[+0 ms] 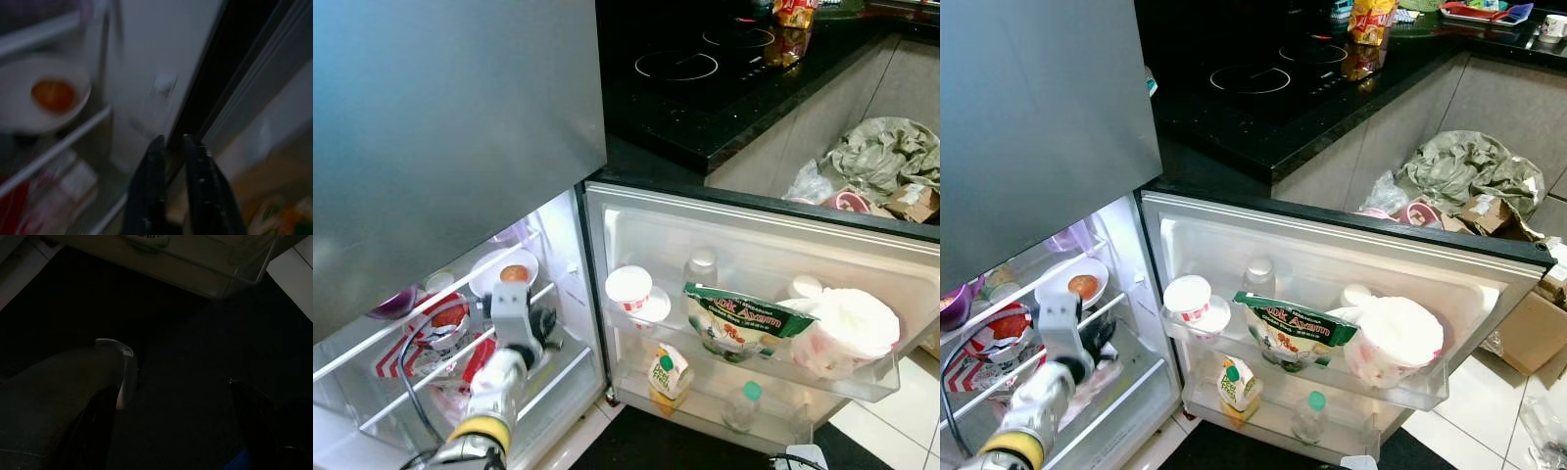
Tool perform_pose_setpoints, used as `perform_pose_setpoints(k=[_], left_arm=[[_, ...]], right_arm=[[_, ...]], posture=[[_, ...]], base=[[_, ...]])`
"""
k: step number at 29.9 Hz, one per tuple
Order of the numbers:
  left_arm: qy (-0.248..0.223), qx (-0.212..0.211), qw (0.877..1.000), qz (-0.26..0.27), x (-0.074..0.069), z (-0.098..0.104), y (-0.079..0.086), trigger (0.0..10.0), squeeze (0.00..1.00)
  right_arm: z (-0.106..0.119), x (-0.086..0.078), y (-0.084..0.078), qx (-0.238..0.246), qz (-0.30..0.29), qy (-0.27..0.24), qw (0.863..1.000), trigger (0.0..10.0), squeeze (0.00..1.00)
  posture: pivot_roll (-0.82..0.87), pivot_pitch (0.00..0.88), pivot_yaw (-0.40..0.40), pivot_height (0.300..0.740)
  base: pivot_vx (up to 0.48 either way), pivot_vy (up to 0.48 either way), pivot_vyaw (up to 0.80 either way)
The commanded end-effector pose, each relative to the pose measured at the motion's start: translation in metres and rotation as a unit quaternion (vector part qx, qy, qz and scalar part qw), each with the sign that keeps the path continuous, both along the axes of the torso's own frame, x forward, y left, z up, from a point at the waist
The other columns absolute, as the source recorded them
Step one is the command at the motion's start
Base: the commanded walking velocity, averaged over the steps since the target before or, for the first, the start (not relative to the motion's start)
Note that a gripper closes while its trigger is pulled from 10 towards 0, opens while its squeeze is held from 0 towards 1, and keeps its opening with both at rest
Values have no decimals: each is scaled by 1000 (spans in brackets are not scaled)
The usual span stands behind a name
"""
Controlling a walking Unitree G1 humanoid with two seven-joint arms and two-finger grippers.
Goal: Restocking fridge
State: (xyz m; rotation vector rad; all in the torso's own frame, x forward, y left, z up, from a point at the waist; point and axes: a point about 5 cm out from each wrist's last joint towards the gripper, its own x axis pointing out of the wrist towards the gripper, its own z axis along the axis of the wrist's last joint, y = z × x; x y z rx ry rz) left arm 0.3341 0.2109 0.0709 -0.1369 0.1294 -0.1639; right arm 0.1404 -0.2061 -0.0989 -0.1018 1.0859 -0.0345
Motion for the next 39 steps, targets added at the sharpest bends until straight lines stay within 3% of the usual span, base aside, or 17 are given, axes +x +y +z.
perform_pose_setpoints(k=[1,3,4,6,7,8,17,21,23,27,39], left_arm=[[-6,-1,1000,-15,3,7,4,0,0],[-7,-3,1000,-24,5,10,3,0,0],[-10,-2,999,-33,7,12,1,1294,0],[-12,-1,999,-39,8,13,0,1294,0],[-16,0,999,-43,9,15,-1,8510,0],[-13,-2,998,-65,12,17,-9,10000,0],[-4,7,997,-82,19,19,-26,10000,0],[-6,-7,996,-88,24,23,-34,10000,0],[-13,-17,993,-118,30,30,-53,10000,0],[-5,-11,991,-136,32,31,-63,10000,0],[33,29,988,-145,31,23,-68,10000,0]], right_arm=[[-3,-6,8,9,-4,7,1000,10000,0],[-3,-5,9,10,-4,6,1000,10000,0],[-3,-3,10,10,-3,4,1000,10000,0],[-2,-1,10,11,-3,2,1000,10000,0],[-2,0,10,11,-3,1,1000,10000,0],[0,5,12,11,-1,-4,1000,10000,0],[5,25,35,14,-1,-22,1000,10000,0],[5,26,35,14,-2,-24,1000,10000,0],[11,35,24,14,-5,-37,999,10000,0],[15,42,22,14,-7,-45,999,10000,0],[15,43,26,9,-11,-44,999,10000,0]], posture=[[-189,67,47,740],[-189,67,47,740],[-186,65,46,740],[-186,65,46,740],[-186,61,47,740],[-186,50,49,740],[-190,37,63,740],[-188,40,63,740],[-191,38,66,740],[-197,40,69,740],[-200,54,75,740]], base=[[0,0,0],[0,0,0],[0,0,0],[0,0,0],[0,0,0],[0,0,0],[0,0,0],[0,0,0],[0,0,0],[0,0,0],[0,0,0]])
